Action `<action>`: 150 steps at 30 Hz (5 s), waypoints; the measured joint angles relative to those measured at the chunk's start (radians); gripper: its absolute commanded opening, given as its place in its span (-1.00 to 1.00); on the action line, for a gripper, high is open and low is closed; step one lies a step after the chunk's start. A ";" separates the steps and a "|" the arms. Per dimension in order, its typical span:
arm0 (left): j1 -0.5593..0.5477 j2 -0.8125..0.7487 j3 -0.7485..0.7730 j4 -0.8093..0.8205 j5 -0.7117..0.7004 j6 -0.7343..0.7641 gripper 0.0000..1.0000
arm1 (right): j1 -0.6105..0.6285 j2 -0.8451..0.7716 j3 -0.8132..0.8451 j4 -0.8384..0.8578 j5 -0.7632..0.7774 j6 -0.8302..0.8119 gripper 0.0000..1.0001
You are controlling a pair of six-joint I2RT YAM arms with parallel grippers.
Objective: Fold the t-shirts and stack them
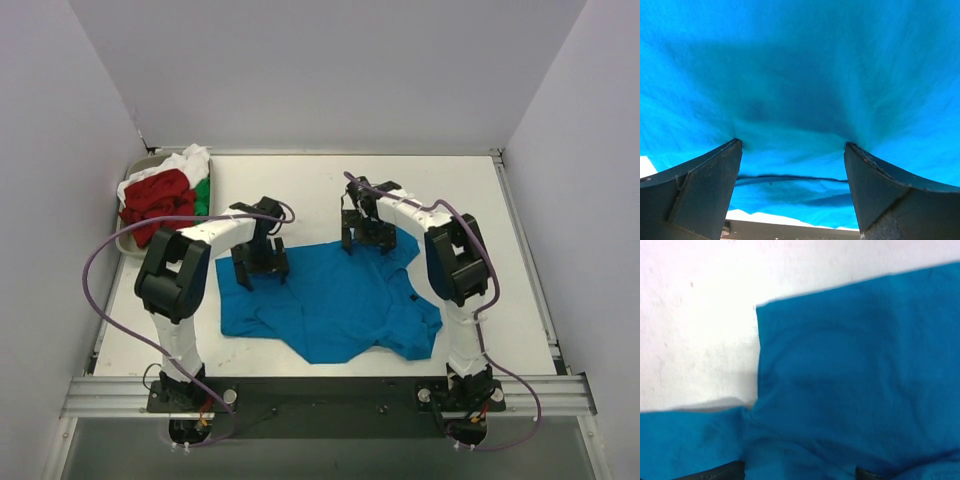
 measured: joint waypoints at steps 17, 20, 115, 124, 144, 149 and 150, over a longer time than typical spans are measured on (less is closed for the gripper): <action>0.055 0.442 0.718 -0.195 0.000 0.013 0.86 | -0.235 0.276 0.457 -0.156 -0.073 0.028 0.77; 0.103 0.538 0.891 -0.254 0.033 0.020 0.86 | -0.270 0.325 0.547 -0.183 -0.090 0.039 0.77; -0.031 0.686 1.169 -0.248 -0.187 0.208 -1.00 | 0.150 -1.006 -0.573 0.142 0.197 0.098 0.84; -0.032 0.513 0.928 -0.204 -0.203 0.177 -1.00 | 0.199 -0.967 -0.573 0.142 0.212 0.098 0.84; -0.032 -0.468 -0.218 0.019 -0.230 -0.028 -0.16 | 0.313 -0.897 -0.573 0.143 0.248 0.094 0.85; -0.032 -0.630 -0.300 0.017 -0.243 -0.078 -0.02 | 0.325 -0.897 -0.573 0.139 0.268 0.094 0.85; -0.032 -0.669 -0.305 0.016 -0.253 -0.083 -0.02 | 0.327 -0.898 -0.573 0.136 0.275 0.094 0.85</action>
